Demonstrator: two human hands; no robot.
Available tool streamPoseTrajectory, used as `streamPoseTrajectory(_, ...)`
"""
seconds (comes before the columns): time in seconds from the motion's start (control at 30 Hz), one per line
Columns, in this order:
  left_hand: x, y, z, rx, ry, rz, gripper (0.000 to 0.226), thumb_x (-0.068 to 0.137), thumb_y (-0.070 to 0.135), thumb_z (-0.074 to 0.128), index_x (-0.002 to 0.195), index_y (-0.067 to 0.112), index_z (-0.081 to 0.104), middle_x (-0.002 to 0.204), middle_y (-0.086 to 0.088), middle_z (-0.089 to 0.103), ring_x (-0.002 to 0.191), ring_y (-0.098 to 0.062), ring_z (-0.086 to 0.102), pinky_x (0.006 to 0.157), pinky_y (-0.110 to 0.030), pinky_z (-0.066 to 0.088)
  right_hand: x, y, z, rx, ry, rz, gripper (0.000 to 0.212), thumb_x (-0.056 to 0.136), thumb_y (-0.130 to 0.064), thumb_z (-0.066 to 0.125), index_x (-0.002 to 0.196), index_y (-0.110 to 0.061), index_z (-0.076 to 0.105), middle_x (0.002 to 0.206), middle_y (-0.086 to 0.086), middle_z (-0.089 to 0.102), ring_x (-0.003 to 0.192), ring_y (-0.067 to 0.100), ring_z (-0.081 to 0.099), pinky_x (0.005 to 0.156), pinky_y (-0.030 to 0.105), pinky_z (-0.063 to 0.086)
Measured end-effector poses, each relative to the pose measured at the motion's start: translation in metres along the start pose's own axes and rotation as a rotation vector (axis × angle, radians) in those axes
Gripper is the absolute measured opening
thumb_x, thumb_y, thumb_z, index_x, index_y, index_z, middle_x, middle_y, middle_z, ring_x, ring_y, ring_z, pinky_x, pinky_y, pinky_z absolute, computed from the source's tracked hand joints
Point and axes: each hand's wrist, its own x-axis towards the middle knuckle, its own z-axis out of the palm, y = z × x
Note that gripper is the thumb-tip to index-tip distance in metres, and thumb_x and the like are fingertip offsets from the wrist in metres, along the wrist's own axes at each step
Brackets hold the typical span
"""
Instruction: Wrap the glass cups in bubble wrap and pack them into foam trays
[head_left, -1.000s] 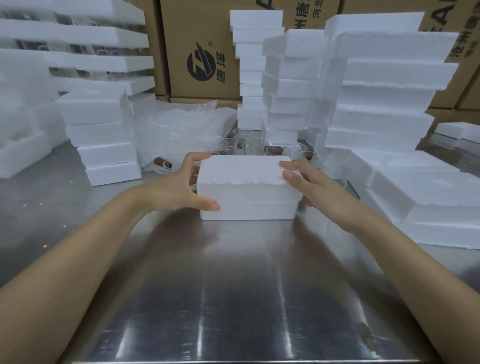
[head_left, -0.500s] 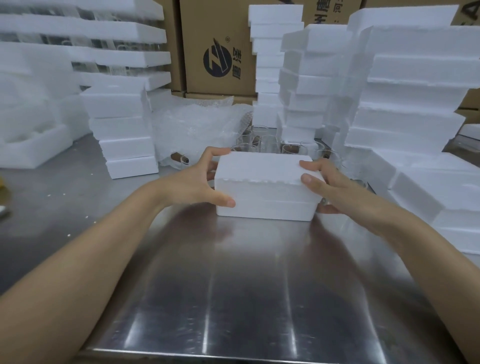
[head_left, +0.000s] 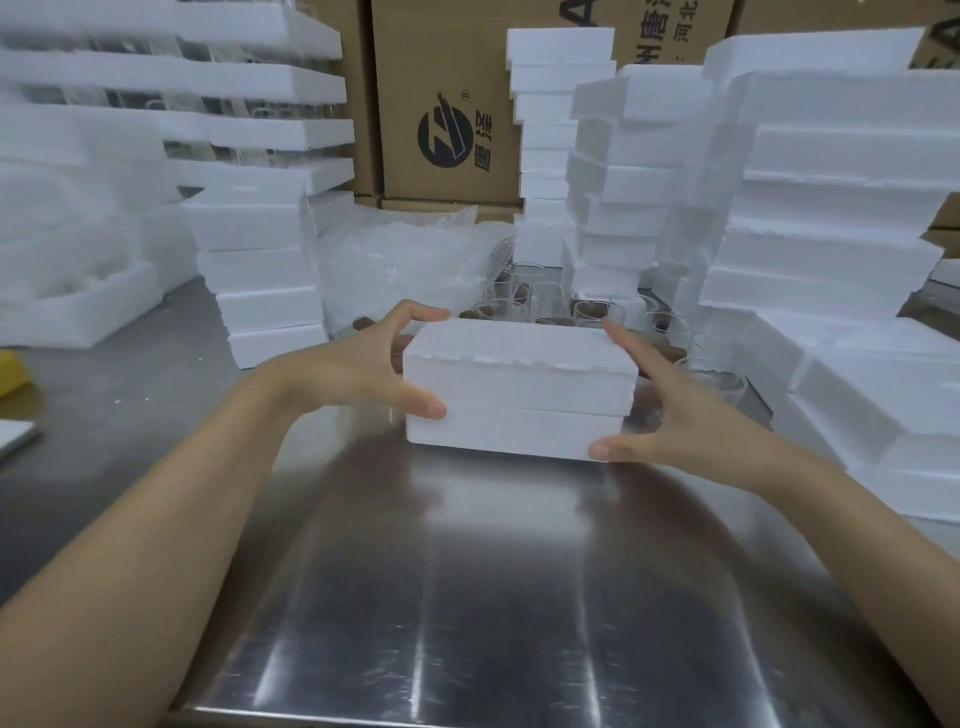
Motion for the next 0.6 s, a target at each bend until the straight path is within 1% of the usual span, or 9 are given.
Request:
streamPoseTrajectory(0.1, -0.010, 0.006, -0.013, -0.001, -0.029, -0.020, 0.092, 0.050, 0.040, 0.087, 0.126, 0.055, 0.037, 0.129, -0.001, 0.054, 0.113, -0.020, 0.058, 0.097, -0.030, 0.049, 0.000, -0.002, 0.006, 0.113, -0.061, -0.036, 0.112, 0.052, -0.052, 0.086, 0.138, -0.063, 0.016, 0.142, -0.025, 0.040, 0.121, 0.000, 0.052, 0.100, 0.024, 0.045)
streamPoseTrajectory(0.13, -0.013, 0.007, -0.016, -0.019, -0.046, -0.015, 0.091, 0.047, 0.041, 0.086, 0.123, 0.057, 0.039, 0.129, -0.003, 0.054, 0.113, -0.020, 0.059, 0.094, -0.029, 0.051, 0.000, -0.004, 0.008, 0.140, -0.072, -0.055, 0.109, 0.053, -0.049, 0.085, 0.138, -0.059, 0.019, 0.142, -0.025, 0.040, 0.124, -0.003, 0.049, 0.102, 0.023, 0.044)
streamPoseTrajectory(0.2, -0.017, 0.008, -0.023, -0.050, -0.078, 0.015, 0.088, 0.048, 0.039, 0.087, 0.121, 0.061, 0.042, 0.127, 0.006, 0.055, 0.109, -0.010, 0.061, 0.084, -0.020, 0.051, -0.001, -0.008, 0.013, 0.174, -0.058, -0.089, 0.099, 0.054, -0.044, 0.084, 0.135, -0.052, 0.027, 0.139, -0.018, 0.043, 0.122, -0.003, 0.051, 0.098, 0.020, 0.046)
streamPoseTrajectory(0.33, -0.021, 0.006, -0.031, -0.041, -0.053, 0.129, 0.087, 0.061, 0.027, 0.088, 0.128, 0.060, 0.043, 0.121, 0.044, 0.049, 0.108, 0.018, 0.051, 0.076, -0.004, 0.046, -0.001, -0.016, 0.019, 0.169, 0.045, -0.130, 0.091, 0.053, -0.045, 0.084, 0.127, -0.053, 0.033, 0.134, -0.016, 0.044, 0.116, 0.000, 0.055, 0.090, 0.016, 0.048)
streamPoseTrajectory(0.4, -0.021, 0.013, -0.038, -0.231, 0.064, 0.189, 0.062, 0.078, 0.024, 0.075, 0.129, 0.049, 0.050, 0.127, 0.029, 0.057, 0.117, 0.007, 0.054, 0.078, -0.011, 0.051, -0.002, -0.016, 0.023, 0.162, 0.071, -0.150, 0.091, 0.051, -0.045, 0.085, 0.126, -0.054, 0.035, 0.131, -0.018, 0.047, 0.117, 0.001, 0.054, 0.092, 0.018, 0.048)
streamPoseTrajectory(0.43, -0.021, 0.018, -0.043, -0.392, 0.214, 0.254, 0.038, 0.088, 0.028, 0.062, 0.124, 0.040, 0.059, 0.124, 0.014, 0.065, 0.115, -0.004, 0.060, 0.076, -0.016, 0.053, -0.002, -0.016, 0.026, 0.161, 0.070, -0.157, 0.090, 0.051, -0.044, 0.086, 0.125, -0.055, 0.037, 0.128, -0.021, 0.048, 0.117, 0.000, 0.053, 0.092, 0.016, 0.048)
streamPoseTrajectory(0.5, -0.021, 0.020, -0.048, -0.587, 0.781, 0.414, 0.024, 0.091, 0.033, 0.051, 0.104, 0.022, 0.069, 0.101, -0.001, 0.073, 0.092, -0.014, 0.068, 0.063, -0.021, 0.051, -0.002, -0.016, 0.034, 0.155, 0.046, -0.160, 0.090, 0.051, -0.040, 0.089, 0.123, -0.057, 0.038, 0.127, -0.022, 0.048, 0.115, -0.005, 0.052, 0.087, 0.009, 0.046)
streamPoseTrajectory(0.53, -0.020, 0.015, -0.048, -0.567, 1.141, 0.422, 0.025, 0.089, 0.031, 0.053, 0.104, 0.016, 0.066, 0.095, -0.003, 0.071, 0.084, -0.014, 0.066, 0.063, -0.023, 0.049, -0.002, -0.016, 0.039, 0.140, 0.035, -0.159, 0.090, 0.052, -0.040, 0.089, 0.123, -0.058, 0.037, 0.127, -0.025, 0.046, 0.114, -0.008, 0.051, 0.086, 0.005, 0.044)
streamPoseTrajectory(0.6, -0.011, -0.002, -0.041, -0.279, 1.683, 0.245, 0.046, 0.084, 0.028, 0.057, 0.124, 0.007, 0.050, 0.110, -0.006, 0.057, 0.098, -0.018, 0.056, 0.087, -0.028, 0.045, -0.001, -0.015, 0.045, 0.109, 0.016, -0.149, 0.091, 0.054, -0.045, 0.088, 0.123, -0.061, 0.032, 0.124, -0.037, 0.041, 0.115, -0.014, 0.047, 0.085, 0.001, 0.040)
